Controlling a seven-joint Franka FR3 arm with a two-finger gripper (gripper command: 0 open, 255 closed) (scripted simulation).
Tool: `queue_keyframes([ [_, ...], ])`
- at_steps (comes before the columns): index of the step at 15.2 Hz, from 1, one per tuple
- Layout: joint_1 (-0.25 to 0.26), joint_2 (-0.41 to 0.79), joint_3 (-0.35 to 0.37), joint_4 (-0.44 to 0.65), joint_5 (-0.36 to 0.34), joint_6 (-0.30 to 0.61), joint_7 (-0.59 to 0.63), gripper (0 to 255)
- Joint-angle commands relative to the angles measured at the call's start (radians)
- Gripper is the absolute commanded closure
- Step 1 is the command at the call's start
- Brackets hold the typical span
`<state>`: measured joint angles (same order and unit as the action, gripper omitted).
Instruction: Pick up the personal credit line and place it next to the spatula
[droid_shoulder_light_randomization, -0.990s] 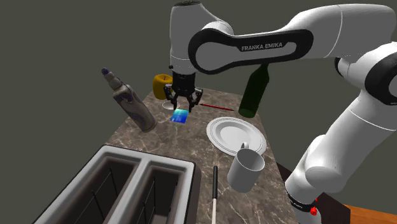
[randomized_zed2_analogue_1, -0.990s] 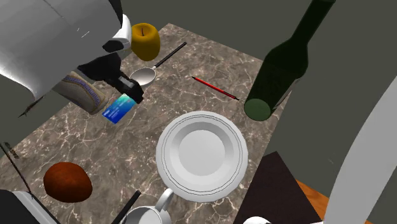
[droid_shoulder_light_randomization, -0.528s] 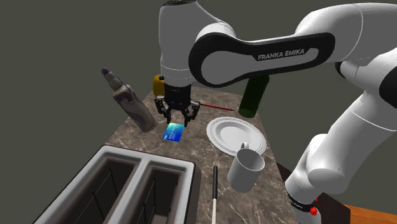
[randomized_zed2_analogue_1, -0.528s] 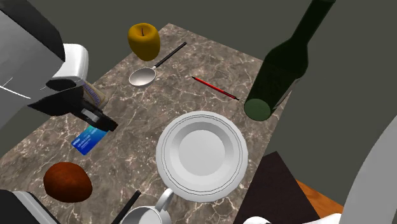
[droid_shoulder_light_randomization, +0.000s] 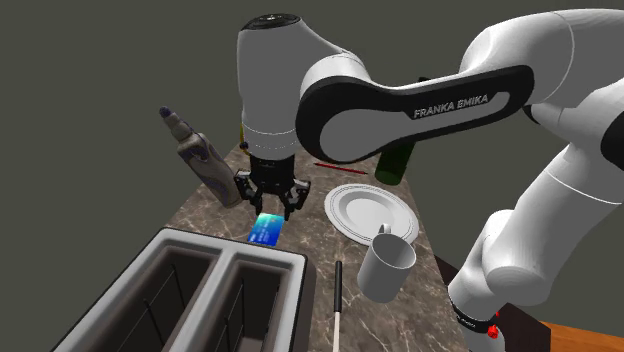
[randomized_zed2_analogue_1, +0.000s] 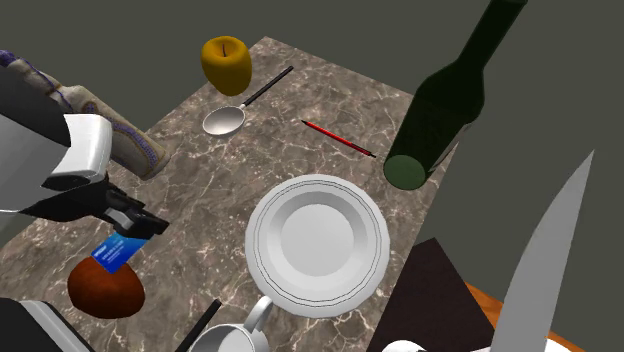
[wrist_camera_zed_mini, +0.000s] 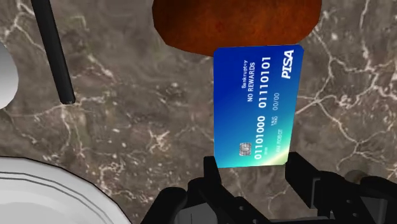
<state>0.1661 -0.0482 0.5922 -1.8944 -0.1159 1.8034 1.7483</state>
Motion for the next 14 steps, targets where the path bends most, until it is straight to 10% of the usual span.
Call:
queue_keyframes([
  [1, 0.000, 0.000, -0.001, -0.027, -0.001, 0.027, 0.002, 255],
  [14, 0.001, 0.023, 0.002, -0.109, -0.018, 0.126, 0.025, 255],
])
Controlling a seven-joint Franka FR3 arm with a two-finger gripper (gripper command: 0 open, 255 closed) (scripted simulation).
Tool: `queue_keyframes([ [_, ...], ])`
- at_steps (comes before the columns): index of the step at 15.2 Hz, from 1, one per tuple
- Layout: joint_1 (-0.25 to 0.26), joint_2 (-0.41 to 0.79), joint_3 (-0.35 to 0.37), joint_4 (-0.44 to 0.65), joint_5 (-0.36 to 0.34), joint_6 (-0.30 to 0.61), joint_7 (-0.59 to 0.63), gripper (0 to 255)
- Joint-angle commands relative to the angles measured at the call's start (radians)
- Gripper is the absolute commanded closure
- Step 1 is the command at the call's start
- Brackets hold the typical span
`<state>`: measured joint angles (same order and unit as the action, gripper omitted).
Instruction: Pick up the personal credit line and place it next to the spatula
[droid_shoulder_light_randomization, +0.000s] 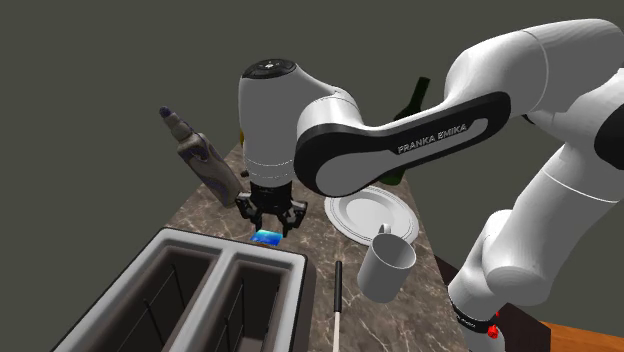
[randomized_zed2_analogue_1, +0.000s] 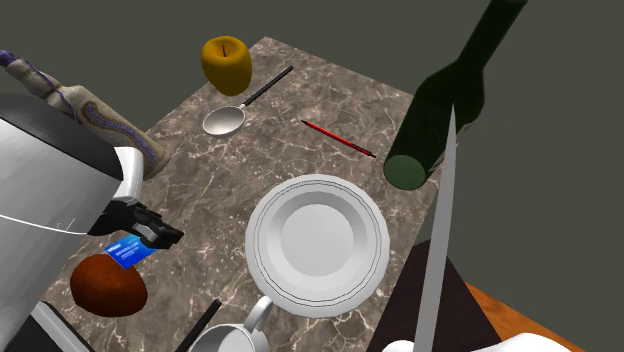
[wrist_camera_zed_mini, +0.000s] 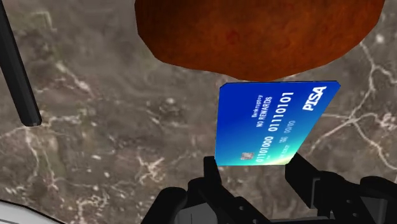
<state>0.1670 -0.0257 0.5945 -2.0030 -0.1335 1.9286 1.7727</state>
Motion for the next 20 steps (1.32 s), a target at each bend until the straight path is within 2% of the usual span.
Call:
queue_keyframes([
  [1, 0.000, 0.000, 0.000, 0.000, 0.000, 0.000, 0.000, 255],
  [2, 0.000, 0.000, 0.000, 0.000, 0.000, 0.000, 0.000, 255],
  [3, 0.000, 0.000, 0.000, 0.000, 0.000, 0.000, 0.000, 0],
  [8, 0.000, 0.000, 0.000, 0.000, 0.000, 0.000, 0.000, 0],
  [12, 0.005, -0.016, 0.005, 0.111, 0.015, -0.124, -0.010, 0],
  [20, 0.005, -0.016, 0.005, 0.111, 0.015, -0.124, -0.010, 0],
])
